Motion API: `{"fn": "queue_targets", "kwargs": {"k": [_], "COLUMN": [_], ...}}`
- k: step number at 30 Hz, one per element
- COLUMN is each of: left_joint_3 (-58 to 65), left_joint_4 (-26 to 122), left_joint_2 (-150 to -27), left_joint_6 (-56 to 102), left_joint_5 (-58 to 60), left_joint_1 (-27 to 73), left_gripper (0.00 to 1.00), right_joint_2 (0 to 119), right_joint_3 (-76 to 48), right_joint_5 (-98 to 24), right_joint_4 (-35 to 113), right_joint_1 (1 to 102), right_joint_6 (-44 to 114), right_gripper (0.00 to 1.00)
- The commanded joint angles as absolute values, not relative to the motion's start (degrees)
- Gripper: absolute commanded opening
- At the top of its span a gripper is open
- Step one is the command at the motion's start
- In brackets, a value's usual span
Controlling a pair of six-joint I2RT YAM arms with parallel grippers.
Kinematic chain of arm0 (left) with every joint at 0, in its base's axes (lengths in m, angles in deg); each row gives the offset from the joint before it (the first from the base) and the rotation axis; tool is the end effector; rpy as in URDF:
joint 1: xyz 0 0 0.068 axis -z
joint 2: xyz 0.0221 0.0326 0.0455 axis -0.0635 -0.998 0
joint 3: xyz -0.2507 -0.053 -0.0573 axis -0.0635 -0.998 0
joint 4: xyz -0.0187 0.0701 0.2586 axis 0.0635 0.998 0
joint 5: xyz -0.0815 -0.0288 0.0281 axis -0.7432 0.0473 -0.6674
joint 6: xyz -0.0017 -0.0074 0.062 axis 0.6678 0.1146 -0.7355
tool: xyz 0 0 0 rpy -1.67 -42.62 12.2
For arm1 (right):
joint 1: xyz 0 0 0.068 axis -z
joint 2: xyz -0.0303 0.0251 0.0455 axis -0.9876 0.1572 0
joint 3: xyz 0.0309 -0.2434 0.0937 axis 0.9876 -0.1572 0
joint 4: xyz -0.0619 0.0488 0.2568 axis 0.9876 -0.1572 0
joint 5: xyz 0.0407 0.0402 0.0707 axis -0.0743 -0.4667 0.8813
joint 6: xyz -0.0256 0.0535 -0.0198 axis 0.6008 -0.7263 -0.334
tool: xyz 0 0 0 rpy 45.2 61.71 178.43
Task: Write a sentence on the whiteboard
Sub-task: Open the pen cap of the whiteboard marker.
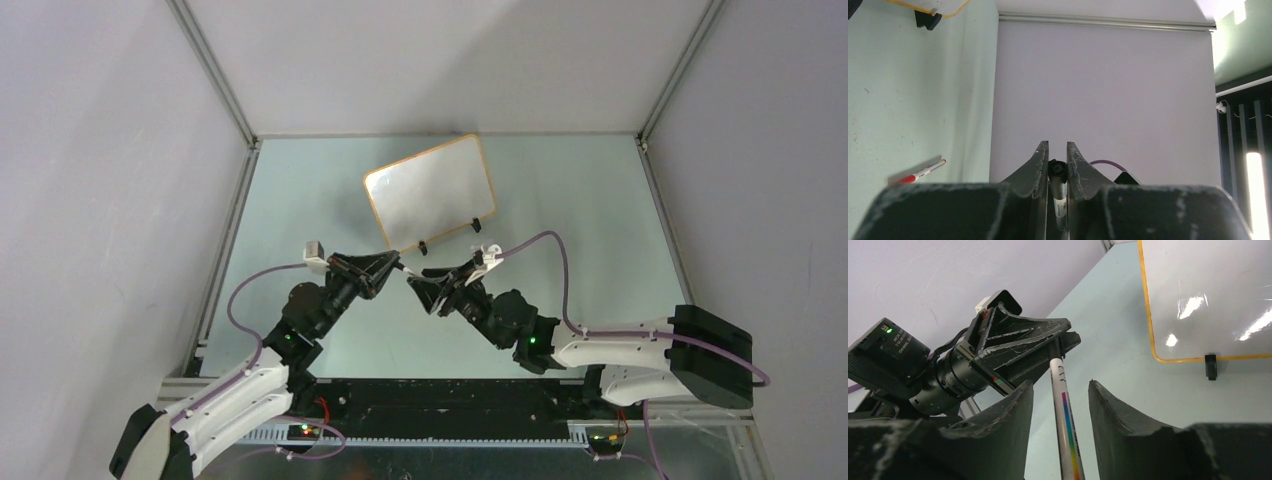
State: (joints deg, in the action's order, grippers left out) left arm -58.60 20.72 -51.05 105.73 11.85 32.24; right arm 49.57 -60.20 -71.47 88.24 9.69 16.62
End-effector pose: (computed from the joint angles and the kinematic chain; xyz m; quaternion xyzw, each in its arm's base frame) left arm 0.1578 -0.1113 0.2074 -0.3543 0.6012 -0.6414 0.3189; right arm 0.1110 0.2613 0.2440 -0.0968 0.6623 0.4404 0.5984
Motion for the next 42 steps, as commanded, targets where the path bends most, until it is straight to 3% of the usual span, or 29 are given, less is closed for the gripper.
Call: {"fn": "queue_targets", "kwargs": {"k": [1, 7, 25, 35, 42], "left_joint_3": [-59.03, -59.34, -59.17, -59.43, -58.89], "left_joint_4": [19.08, 19.13, 22.94, 24.43, 23.97], "left_joint_2": [-50.42, -50.17, -47.88, -47.18, -48.03], "left_joint_6": [106.43, 106.57, 106.08, 105.86, 105.81], "left_joint_5": [11.96, 12.02, 12.18, 12.86, 12.24], "left_joint_1": [32.45, 32.45, 32.44, 32.48, 32.47], "left_gripper": [0.0, 0.0, 0.0, 0.0, 0.0], "right_joint_2": [49.71, 49.74, 45.74, 43.64, 44.78], "right_joint_3": [-58.01, -57.63, -54.32, -54.36, -54.32], "right_joint_5": [-70.07, -67.55, -56.53, -54.12, -51.61], "right_joint_4": [88.47, 87.36, 73.86, 72.25, 75.27], "right_joint_1": [10.45, 11.69, 16.83, 17.92, 18.22], "right_joint_6": [14.87, 13.63, 4.98, 4.55, 4.5], "right_gripper": [0.46, 0.41, 0.46, 0.55, 0.5]}}
